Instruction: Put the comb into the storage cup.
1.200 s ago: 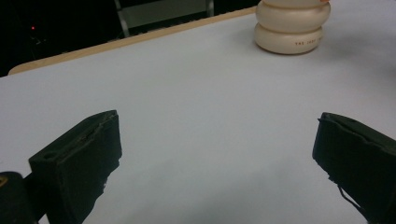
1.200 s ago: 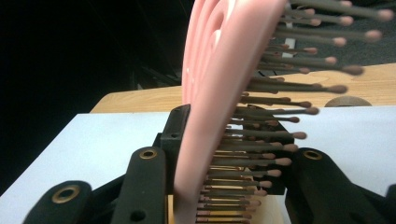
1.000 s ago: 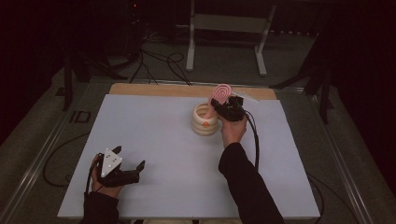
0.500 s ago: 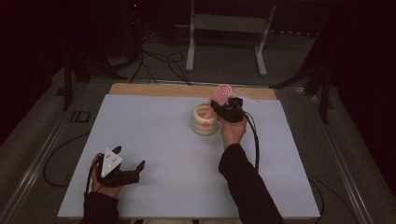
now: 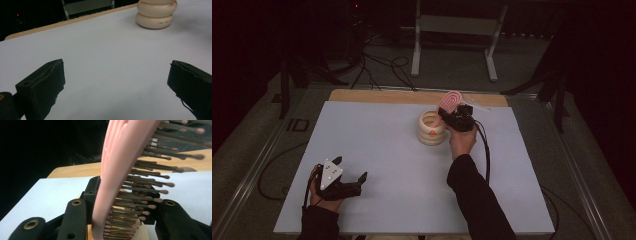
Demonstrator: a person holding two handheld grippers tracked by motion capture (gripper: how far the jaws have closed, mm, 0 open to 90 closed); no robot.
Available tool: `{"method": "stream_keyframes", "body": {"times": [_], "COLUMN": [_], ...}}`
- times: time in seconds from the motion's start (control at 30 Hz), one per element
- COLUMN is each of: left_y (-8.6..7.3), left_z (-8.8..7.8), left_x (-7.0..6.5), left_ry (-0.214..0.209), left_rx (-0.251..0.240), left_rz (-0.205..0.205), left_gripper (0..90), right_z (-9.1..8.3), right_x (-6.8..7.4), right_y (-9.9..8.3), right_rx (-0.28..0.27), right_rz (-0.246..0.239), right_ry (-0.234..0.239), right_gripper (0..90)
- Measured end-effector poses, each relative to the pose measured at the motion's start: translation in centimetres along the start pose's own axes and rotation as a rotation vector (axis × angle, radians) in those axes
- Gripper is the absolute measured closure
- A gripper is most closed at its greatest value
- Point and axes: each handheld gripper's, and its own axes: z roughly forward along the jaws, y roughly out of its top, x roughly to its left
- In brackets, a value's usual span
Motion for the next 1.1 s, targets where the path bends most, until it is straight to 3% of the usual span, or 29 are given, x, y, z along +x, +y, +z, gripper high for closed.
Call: {"method": "stream_keyframes", "body": {"times": [0.57, 0.97, 1.1], "left_y": [0.0, -0.01, -0.01], "left_z": [0.01, 0.05, 0.07], "left_x": [0.0, -0.06, -0.09], "left_ry": [-0.001, 0.0, -0.001], "left_rx": [0.001, 0.006, 0.006], "left_rz": [0.0, 0.005, 0.007], "left_gripper": [2.1, 2.1, 2.1], "right_z": [-0.43, -0.67, -0.68], "right_x": [-0.21, -0.18, -0.23], "right_y": [0.27, 0.33, 0.31], "right_rx": [0.019, 0.074, 0.086], "right_rz": [-0.018, -0.094, -0.102], "right_ry": [0.015, -0.013, -0.015], "right_gripper": [49.4, 26.8, 24.6]}}
